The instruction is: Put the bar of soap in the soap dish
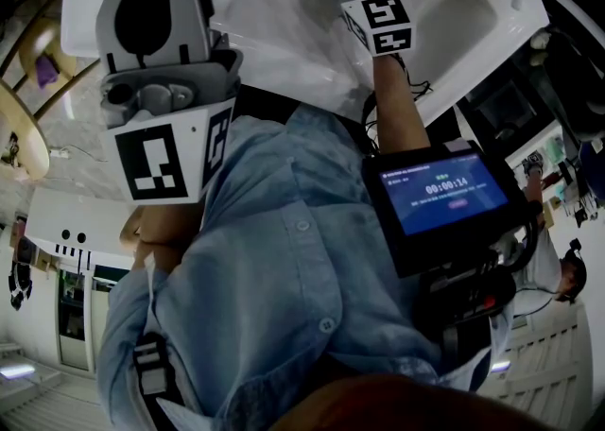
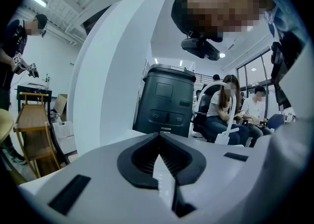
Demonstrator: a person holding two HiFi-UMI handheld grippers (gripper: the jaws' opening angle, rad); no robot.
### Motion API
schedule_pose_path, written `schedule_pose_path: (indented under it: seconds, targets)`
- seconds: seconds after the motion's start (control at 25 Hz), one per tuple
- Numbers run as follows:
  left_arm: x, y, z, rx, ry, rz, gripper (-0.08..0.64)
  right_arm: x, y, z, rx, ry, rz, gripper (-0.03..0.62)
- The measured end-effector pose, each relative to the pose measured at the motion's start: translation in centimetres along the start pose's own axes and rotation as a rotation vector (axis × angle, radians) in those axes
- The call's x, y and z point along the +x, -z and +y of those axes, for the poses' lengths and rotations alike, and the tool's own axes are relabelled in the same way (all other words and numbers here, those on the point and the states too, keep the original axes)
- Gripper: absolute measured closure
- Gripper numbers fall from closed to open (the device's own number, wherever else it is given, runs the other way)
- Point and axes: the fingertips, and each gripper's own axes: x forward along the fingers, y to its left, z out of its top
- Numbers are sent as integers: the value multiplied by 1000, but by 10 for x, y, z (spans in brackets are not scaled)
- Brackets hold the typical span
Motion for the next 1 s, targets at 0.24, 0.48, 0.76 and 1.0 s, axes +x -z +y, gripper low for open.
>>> schedule_pose_path:
  seconds: [0.24, 0.48, 0.76, 1.0]
  targets:
    - [-1, -1, 0, 1, -5, -3, 552, 0, -9, 2, -24, -12, -19, 359]
    - [-4, -2, 1, 3, -15, -6, 552, -1, -18, 4, -44, -23, -45, 359]
    - [-7, -4, 2, 4, -25, -15, 552, -3, -22, 4, -64, -20, -52, 357]
    - [-8, -6, 4, 6, -30, -18, 552, -3, -33, 4, -74, -24, -94, 357]
